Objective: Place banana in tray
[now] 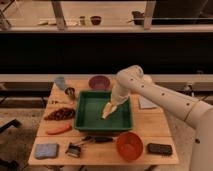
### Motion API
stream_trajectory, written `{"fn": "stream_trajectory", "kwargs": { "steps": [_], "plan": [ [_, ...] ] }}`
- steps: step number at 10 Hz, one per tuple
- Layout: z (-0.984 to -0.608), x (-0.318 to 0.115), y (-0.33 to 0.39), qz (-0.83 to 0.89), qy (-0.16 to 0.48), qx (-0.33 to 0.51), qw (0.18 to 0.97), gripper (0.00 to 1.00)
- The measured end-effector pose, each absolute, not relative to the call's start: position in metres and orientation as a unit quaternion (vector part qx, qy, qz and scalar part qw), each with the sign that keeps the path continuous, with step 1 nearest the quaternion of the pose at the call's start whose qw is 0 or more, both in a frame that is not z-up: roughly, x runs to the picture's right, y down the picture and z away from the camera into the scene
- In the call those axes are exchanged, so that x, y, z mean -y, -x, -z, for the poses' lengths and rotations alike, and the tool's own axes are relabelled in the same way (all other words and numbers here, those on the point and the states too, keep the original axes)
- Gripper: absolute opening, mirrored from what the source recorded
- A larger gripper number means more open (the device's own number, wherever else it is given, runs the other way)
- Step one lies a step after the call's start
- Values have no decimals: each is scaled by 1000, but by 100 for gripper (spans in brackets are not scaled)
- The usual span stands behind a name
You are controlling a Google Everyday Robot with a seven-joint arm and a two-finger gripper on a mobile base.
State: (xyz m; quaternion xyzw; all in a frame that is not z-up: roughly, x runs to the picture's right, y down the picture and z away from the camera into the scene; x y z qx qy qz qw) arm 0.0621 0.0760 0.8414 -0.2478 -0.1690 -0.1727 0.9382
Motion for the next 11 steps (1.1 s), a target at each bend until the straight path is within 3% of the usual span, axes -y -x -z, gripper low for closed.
{"fn": "stream_trajectory", "kwargs": {
  "steps": [1, 8, 11],
  "plan": [
    [-842, -76, -65, 178, 244, 168, 938, 10],
    [-828, -86, -52, 204, 232, 184, 933, 78],
    [-828, -87, -48, 203, 228, 183, 935, 80]
  ]
}}
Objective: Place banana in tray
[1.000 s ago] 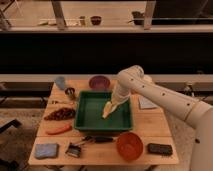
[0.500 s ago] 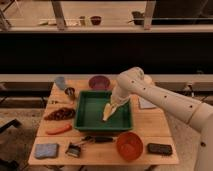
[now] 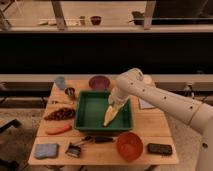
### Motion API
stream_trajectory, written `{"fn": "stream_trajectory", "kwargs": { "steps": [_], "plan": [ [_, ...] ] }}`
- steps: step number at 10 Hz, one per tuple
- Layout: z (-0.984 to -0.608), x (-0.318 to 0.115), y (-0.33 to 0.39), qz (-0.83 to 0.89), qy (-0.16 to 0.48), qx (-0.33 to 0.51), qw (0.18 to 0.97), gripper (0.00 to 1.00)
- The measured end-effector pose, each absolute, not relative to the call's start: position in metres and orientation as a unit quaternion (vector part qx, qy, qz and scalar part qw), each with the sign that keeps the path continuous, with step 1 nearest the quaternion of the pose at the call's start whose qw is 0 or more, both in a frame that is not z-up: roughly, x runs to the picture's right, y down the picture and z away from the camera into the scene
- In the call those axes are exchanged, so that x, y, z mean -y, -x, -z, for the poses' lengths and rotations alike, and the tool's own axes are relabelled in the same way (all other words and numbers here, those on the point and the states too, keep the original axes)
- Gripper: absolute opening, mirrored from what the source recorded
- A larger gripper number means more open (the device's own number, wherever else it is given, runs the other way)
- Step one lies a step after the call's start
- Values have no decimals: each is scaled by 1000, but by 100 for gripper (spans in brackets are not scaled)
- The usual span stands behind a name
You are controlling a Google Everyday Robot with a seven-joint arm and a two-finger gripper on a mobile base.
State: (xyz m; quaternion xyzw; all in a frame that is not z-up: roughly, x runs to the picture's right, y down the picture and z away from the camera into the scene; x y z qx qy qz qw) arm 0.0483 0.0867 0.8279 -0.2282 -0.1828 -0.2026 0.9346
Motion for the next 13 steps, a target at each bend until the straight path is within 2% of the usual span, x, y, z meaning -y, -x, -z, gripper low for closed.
{"fn": "stream_trajectory", "kwargs": {
  "steps": [4, 8, 13],
  "plan": [
    [-828, -85, -47, 198, 223, 181, 937, 80],
    [-804, -63, -60, 192, 202, 174, 945, 80],
    [-783, -48, -143, 152, 186, 160, 958, 80]
  ]
}}
